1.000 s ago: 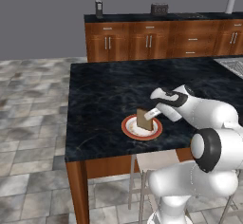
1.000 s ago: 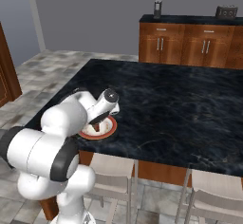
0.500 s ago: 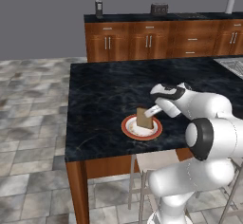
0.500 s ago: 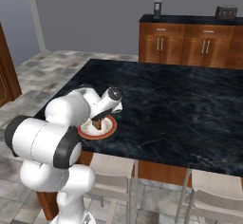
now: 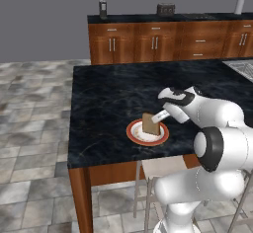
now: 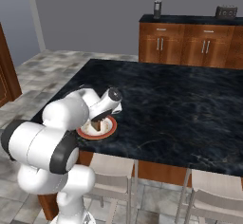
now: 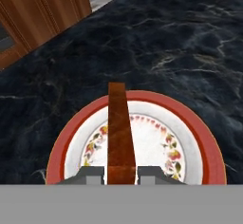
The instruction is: Start the toaster. Once the lever pops up, take the bread to the plate on the dining counter.
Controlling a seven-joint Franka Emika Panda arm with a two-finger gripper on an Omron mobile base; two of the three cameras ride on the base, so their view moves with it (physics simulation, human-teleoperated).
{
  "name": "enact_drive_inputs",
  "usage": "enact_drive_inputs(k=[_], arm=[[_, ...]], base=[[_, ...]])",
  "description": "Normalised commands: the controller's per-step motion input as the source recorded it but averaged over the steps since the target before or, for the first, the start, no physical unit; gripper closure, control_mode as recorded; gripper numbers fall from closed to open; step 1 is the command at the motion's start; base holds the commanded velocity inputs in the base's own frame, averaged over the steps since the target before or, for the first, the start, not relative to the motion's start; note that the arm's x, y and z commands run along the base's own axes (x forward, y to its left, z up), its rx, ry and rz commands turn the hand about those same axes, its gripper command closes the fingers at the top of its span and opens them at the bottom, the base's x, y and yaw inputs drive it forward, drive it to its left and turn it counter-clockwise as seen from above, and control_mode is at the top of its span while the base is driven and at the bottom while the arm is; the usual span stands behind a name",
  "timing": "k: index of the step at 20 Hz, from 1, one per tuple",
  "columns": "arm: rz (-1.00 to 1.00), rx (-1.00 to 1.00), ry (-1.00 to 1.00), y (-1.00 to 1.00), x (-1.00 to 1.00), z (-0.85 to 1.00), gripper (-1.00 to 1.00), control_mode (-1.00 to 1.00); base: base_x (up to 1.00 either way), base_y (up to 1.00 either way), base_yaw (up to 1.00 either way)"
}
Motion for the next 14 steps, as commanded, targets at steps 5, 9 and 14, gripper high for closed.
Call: enact_drive_inputs(k=[5,9,14], arm=[[0.00,0.00,-0.05,0.12,-0.13,-0.02,1.00,-1.00],[0.00,0.00,-0.13,0.00,0.00,-0.06,1.00,-1.00],[0.00,0.00,-0.12,0.00,0.00,-0.07,1.00,-1.00]], base=[[0.00,0.00,0.00],[0.00,0.00,0.00],[0.00,0.00,0.00]])
